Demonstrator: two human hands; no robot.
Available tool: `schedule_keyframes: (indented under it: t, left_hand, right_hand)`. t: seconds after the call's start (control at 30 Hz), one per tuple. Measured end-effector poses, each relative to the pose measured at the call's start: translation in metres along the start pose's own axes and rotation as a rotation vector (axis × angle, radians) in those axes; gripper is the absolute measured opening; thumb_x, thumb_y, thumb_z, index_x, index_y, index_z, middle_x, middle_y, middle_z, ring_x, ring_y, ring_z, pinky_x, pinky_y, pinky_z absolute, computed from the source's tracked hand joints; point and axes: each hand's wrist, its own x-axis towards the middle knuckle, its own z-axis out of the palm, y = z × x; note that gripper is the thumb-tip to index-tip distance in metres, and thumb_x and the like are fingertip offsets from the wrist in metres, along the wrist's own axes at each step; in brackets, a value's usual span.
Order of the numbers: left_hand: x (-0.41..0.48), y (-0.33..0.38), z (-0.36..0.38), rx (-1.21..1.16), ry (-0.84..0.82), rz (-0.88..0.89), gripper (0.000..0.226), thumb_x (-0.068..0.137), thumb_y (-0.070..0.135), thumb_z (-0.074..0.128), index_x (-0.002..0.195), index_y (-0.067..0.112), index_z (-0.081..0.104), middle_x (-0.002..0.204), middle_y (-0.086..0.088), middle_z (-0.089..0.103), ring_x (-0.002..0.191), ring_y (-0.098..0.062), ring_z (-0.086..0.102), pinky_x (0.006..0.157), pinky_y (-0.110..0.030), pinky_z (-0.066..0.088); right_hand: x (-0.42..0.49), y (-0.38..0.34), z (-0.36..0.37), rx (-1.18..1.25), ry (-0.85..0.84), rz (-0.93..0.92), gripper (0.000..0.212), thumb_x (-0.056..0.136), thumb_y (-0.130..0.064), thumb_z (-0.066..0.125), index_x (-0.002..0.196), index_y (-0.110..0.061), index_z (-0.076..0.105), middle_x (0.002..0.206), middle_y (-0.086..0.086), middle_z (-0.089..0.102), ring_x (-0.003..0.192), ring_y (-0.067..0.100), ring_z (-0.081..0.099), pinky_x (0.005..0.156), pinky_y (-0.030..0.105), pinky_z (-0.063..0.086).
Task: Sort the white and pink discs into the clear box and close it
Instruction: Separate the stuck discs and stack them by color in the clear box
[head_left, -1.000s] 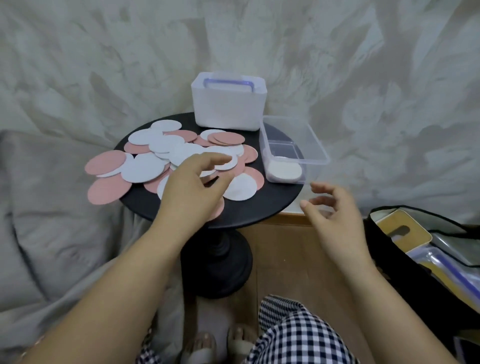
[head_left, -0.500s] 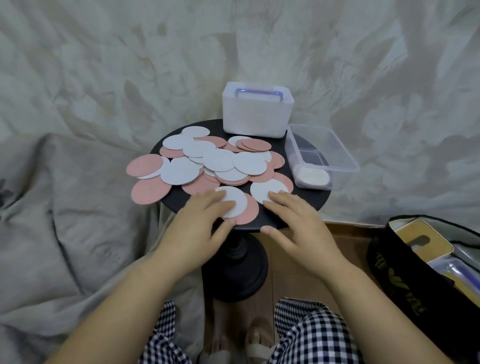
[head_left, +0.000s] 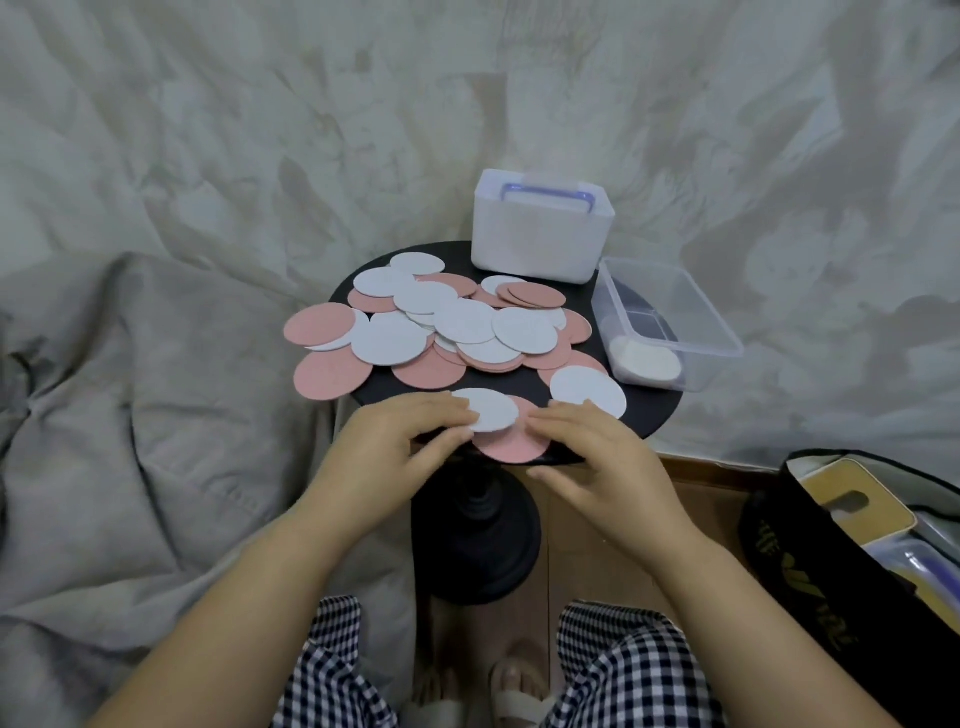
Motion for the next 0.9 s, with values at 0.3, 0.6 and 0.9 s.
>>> schedule_keyframes:
  t: [0.3, 0.6, 0.9]
  left_hand:
    - [0.011, 0.011, -0.004, -0.255, 0.357, -0.282, 0.02, 0.093, 0.02, 0.053, 0.082, 0.033, 0.064, 0.077, 0.03, 0.065, 0.079, 0.01, 0.059, 0.073, -0.01, 0.047]
    - [0.006, 0.042, 0.019, -0.724, 0.177, -0.424, 0.011, 0.09, 0.014, 0.058, 0.094, 0.017, 0.068, 0.086, -0.002, 0.074, 0.083, -0.016, 0.071, 0.073, -0.029, 0.057]
    - [0.021, 0.024, 0.023, -0.546, 0.312, -0.472, 0.004, 0.087, 0.029, 0.061, 0.086, 0.033, 0.063, 0.085, 0.005, 0.073, 0.088, -0.017, 0.069, 0.081, -0.043, 0.055]
  right_hand:
    - [0.004, -0.023, -0.008, 0.351, 0.187, 0.201, 0.012, 0.082, -0.019, 0.068, 0.087, -0.029, 0.07, 0.087, -0.022, 0.069, 0.09, -0.003, 0.062, 0.083, 0.016, 0.048]
    - [0.025, -0.038, -0.014, 0.541, 0.301, 0.427, 0.013, 0.079, -0.021, 0.071, 0.085, -0.031, 0.065, 0.082, -0.006, 0.067, 0.078, 0.011, 0.062, 0.072, 0.031, 0.054]
    - [-0.003, 0.001, -0.02, -0.144, -0.134, 0.249, 0.075, 0.078, -0.05, 0.06, 0.14, -0.012, 0.039, 0.148, 0.003, 0.033, 0.14, 0.021, 0.023, 0.116, 0.036, 0.014]
